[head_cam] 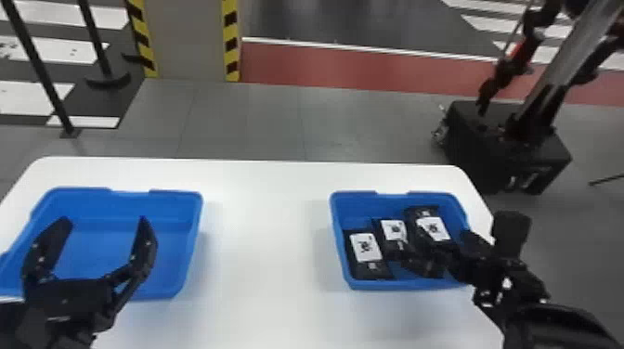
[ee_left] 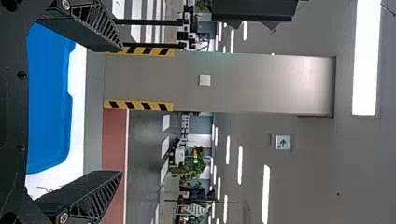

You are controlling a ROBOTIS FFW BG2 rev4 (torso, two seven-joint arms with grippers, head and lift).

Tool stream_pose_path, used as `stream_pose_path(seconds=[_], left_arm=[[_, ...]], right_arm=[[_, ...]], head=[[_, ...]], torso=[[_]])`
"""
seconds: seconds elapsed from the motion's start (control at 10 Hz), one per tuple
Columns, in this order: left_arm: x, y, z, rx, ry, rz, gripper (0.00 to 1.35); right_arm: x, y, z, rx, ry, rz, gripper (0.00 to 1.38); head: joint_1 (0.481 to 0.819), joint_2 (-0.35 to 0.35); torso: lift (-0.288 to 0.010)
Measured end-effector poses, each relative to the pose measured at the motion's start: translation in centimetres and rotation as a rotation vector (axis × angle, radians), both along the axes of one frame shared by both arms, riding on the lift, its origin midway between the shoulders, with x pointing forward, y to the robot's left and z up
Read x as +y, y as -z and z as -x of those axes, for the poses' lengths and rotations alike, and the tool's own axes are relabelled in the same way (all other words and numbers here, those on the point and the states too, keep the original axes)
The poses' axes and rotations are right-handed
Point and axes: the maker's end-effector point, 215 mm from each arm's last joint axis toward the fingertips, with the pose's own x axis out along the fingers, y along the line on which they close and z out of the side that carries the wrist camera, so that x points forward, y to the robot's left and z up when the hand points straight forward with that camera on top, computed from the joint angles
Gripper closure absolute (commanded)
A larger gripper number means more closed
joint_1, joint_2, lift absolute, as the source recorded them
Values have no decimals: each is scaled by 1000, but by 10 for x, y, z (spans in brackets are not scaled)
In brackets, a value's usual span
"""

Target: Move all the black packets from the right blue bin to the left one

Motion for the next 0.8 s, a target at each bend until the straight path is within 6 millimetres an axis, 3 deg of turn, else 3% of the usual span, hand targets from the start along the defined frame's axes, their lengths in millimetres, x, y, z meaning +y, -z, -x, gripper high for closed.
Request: stream_pose_path(seconds=[0.1,0.2,0.3,0.4,0.6,0.8], left_arm=[[1,0,0,-2,-1,-2,78],[2,0,1,-1,-3,-3,78],[3,0,1,-2,-4,-4,78],[3,0,1,-3,-5,-4,78],[5,-2,2,-6,-8,-6,78],[5,0,3,-3,-9,-9,78]], right_arm=[[0,7,3,24,1,-2,137],[0,12,5,41,5,-2,248],[-1,18,9,60,11,-5,762],[-1,23,12,81,12,-13,1111],[2,20,17,63,11,-22,1142],[9,-2,24,6,11,-5,1142]], head=[[695,-154],[695,-154],[695,-154],[695,-153],[695,-149],[695,-143]], torso=[[-110],[-110],[-110],[-110],[-110],[-110]])
